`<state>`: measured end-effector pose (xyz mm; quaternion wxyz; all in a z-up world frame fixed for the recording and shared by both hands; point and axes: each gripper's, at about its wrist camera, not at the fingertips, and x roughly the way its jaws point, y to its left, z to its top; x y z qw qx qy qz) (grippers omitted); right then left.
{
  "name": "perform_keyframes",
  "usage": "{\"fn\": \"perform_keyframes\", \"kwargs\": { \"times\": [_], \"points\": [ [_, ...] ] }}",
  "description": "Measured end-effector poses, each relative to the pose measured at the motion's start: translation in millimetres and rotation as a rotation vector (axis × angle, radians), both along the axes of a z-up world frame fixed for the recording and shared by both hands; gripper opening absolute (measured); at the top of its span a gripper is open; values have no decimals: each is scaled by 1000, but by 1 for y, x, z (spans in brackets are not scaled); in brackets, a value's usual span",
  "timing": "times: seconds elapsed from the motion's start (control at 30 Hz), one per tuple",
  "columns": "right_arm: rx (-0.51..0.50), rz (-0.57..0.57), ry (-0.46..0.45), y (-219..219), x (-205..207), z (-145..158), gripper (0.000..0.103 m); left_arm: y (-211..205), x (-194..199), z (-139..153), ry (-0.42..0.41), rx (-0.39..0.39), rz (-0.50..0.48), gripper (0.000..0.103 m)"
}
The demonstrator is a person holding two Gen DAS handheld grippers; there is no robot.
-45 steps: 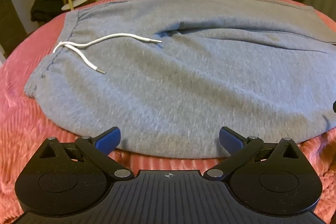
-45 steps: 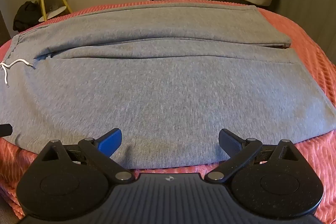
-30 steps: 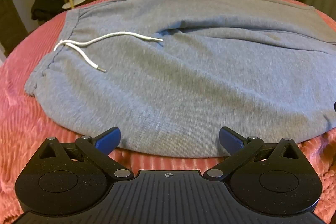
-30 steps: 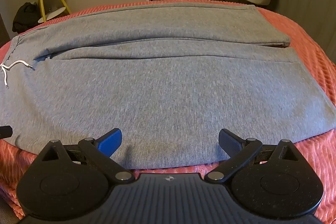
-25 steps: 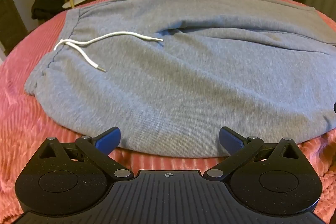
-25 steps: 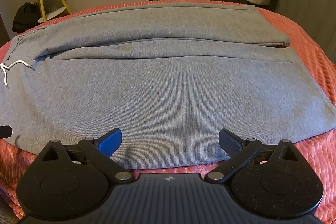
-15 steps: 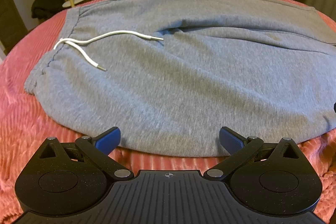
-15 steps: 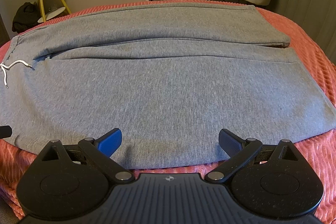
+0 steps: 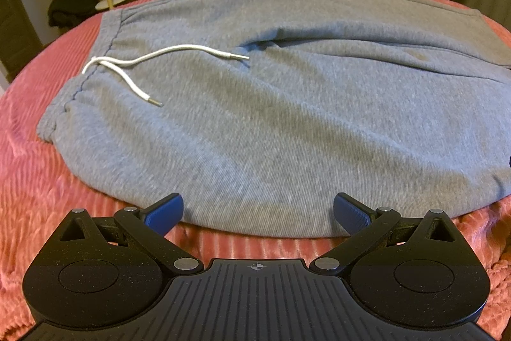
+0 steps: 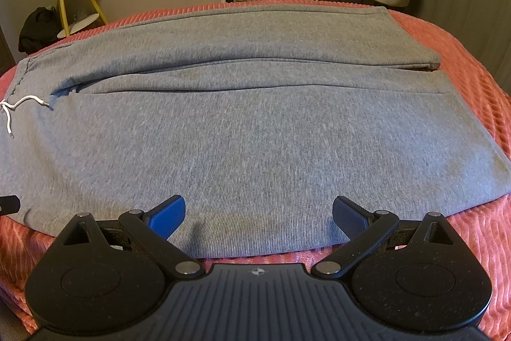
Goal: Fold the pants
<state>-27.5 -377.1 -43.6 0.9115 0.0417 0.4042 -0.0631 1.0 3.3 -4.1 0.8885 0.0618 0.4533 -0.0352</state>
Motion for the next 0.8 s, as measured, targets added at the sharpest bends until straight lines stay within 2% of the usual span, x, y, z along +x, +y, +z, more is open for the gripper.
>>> {"fn": "perform_keyframes", "kwargs": {
  "times": [0.8],
  "points": [
    [1, -1, -1, 0, 0, -1, 99, 1, 0, -2, 9, -5, 5, 103]
  ]
}}
